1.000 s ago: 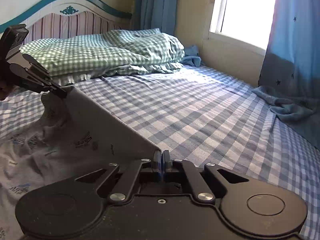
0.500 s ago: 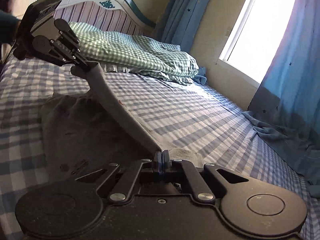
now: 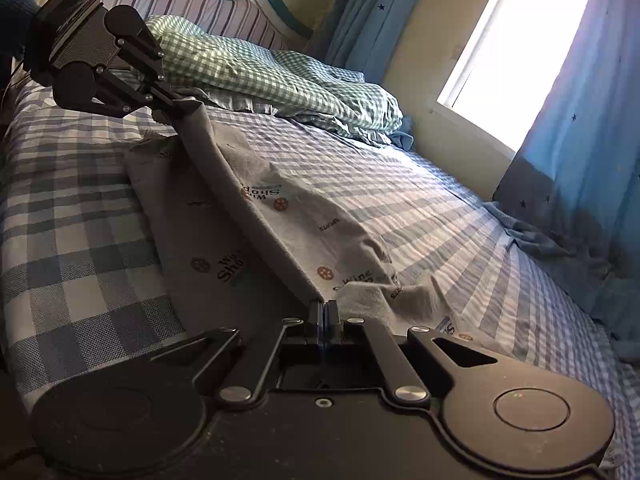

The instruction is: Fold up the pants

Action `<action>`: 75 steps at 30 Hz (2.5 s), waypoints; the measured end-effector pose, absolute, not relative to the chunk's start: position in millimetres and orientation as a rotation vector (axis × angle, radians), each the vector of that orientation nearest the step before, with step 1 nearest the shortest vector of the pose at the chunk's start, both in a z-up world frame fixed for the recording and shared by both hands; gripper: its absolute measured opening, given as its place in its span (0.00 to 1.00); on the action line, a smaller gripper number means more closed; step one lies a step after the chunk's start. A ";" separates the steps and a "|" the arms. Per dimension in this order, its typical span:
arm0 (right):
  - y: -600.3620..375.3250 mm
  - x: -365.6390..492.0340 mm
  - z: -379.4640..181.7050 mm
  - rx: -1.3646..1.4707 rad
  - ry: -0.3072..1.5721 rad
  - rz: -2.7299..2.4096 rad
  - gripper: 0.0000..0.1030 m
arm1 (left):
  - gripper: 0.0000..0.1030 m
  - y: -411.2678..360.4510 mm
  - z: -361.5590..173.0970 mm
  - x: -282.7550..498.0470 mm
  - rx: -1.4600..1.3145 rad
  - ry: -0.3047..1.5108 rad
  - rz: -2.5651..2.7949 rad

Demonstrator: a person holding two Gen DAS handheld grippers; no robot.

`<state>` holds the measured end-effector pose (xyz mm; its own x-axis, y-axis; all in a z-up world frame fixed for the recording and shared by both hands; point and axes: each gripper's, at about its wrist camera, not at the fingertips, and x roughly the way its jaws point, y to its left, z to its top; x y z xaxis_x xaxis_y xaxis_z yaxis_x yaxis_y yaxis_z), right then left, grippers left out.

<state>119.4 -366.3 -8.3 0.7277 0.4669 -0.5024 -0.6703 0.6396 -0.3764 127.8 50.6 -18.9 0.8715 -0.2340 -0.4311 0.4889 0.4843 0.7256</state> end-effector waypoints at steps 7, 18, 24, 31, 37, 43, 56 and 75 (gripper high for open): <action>-364.2 98.7 -7.4 -0.632 0.406 0.714 0.00 | 0.01 53.7 -49.7 108.2 1.079 0.305 -0.468; -350.7 86.7 -37.1 -0.679 0.450 0.711 0.03 | 0.10 61.4 -63.3 114.6 0.918 0.421 -0.480; -357.4 82.6 -40.8 -0.626 0.434 0.673 0.30 | 0.41 66.8 -53.5 105.6 0.784 0.451 -0.400; -390.2 74.9 -28.1 -0.434 0.389 0.565 0.93 | 0.99 63.3 -14.6 92.5 0.461 0.485 -0.331; -440.5 66.6 -25.1 -0.227 0.410 0.423 0.99 | 1.00 6.1 -2.9 90.4 0.367 0.484 -0.383; -498.6 58.8 -29.9 -0.058 0.453 0.293 0.99 | 1.00 -81.7 -2.4 98.8 0.366 0.479 -0.508; -600.5 60.5 -50.4 0.073 0.477 0.118 0.99 | 1.00 -248.0 -38.9 124.0 0.766 0.363 -0.561; -712.2 270.4 -38.9 0.366 0.607 0.069 0.99 | 0.03 -261.6 -21.3 176.1 0.567 0.626 -0.655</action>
<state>270.4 -712.2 -38.9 0.8214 0.1692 -0.5447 0.0433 0.9337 0.3554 176.1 -261.6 -21.3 0.6271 -0.3757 -0.6824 0.6984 0.6592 0.2789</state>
